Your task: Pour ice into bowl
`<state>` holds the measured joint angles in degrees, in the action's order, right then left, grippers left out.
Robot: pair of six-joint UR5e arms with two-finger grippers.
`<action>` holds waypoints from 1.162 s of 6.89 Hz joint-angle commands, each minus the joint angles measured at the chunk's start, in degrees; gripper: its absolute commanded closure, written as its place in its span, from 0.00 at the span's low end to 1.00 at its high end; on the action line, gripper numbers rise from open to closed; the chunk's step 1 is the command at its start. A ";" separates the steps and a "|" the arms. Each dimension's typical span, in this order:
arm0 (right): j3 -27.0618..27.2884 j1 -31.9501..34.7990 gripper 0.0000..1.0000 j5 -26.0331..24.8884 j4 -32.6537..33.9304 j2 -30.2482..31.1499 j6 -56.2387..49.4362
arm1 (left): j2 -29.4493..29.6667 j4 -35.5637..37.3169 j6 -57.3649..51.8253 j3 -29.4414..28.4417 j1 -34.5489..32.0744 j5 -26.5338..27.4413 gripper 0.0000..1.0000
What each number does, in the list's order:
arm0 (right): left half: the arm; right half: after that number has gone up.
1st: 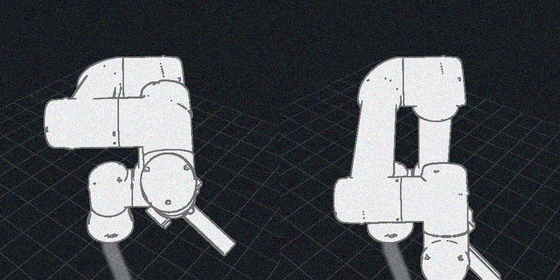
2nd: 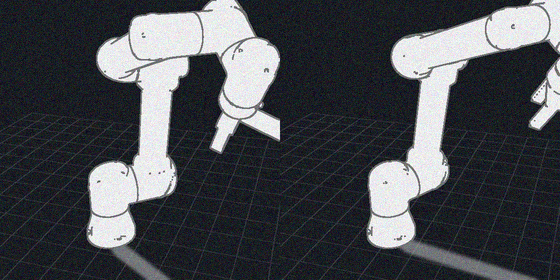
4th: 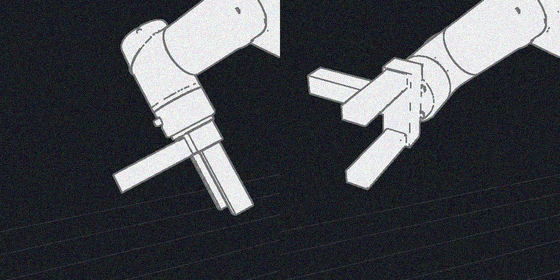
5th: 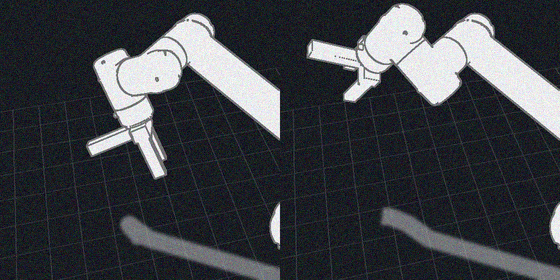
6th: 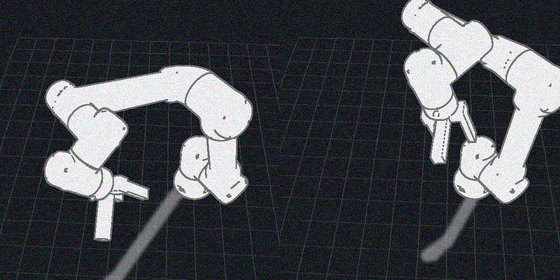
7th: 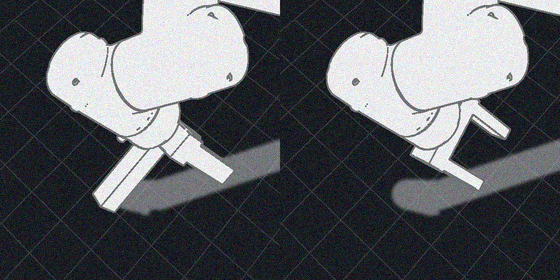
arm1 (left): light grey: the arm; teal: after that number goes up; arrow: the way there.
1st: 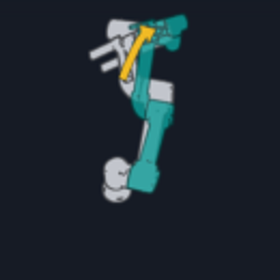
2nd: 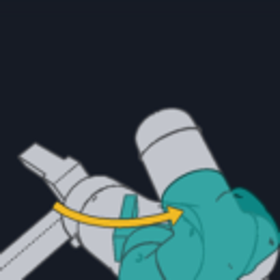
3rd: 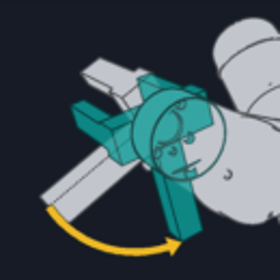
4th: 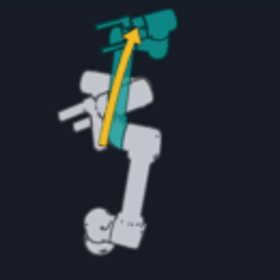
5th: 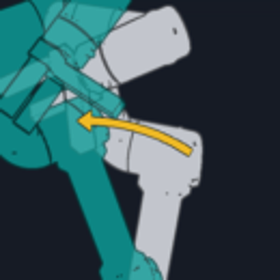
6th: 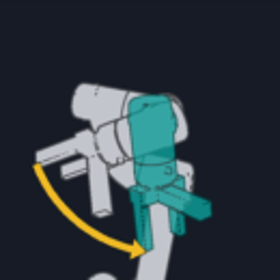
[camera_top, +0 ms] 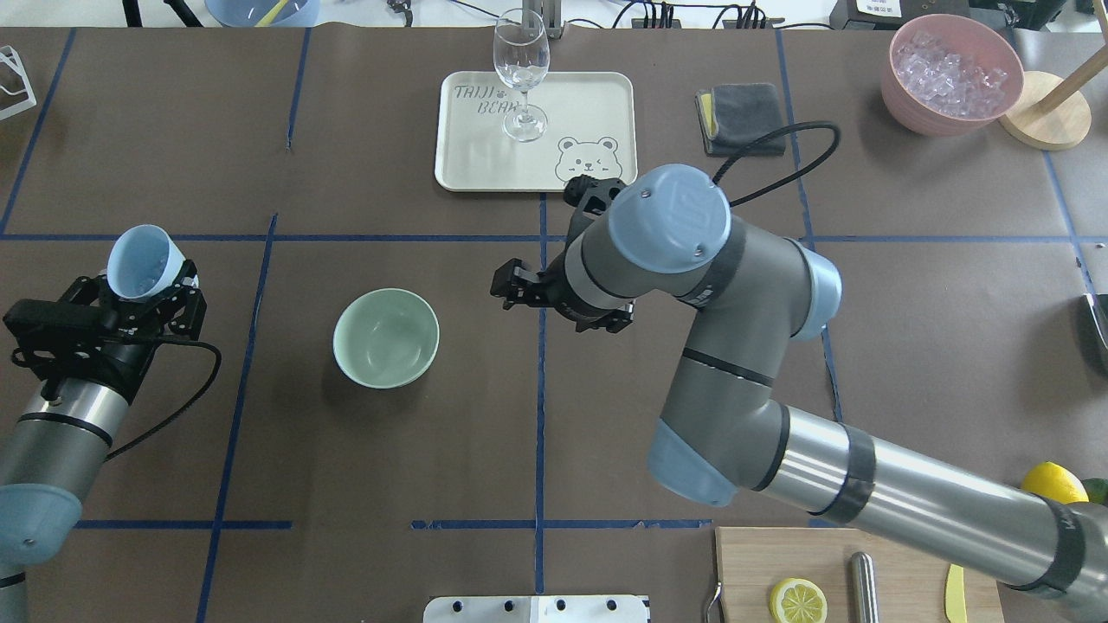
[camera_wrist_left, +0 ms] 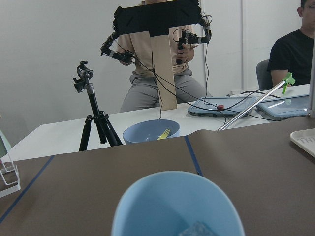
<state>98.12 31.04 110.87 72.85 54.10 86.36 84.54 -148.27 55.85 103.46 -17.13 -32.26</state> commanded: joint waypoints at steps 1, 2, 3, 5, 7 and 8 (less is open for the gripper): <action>6.19 1.66 0.00 1.46 -0.25 7.75 -3.12 | 7.72 11.47 -0.65 0.08 1.39 0.01 1.00; 6.29 1.83 0.00 1.46 -0.34 8.21 -3.21 | 8.27 13.86 -0.83 2.08 2.87 0.09 1.00; 6.38 1.83 0.00 1.46 -0.43 8.48 -3.21 | 9.75 19.19 -0.83 3.49 3.76 0.09 1.00; 6.21 1.75 0.00 1.46 -0.52 8.39 -3.21 | 12.39 29.49 -7.80 5.70 4.82 2.53 1.00; 6.03 1.66 0.00 1.37 -0.52 8.39 -3.21 | 12.50 29.97 -21.59 4.65 6.58 13.07 1.00; 5.94 1.66 0.00 1.20 -0.52 8.39 -3.21 | 12.49 29.97 -26.36 2.73 7.02 15.97 1.00</action>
<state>104.16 32.71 112.20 72.34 62.49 83.14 96.97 -118.52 35.77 107.77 -10.66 -20.06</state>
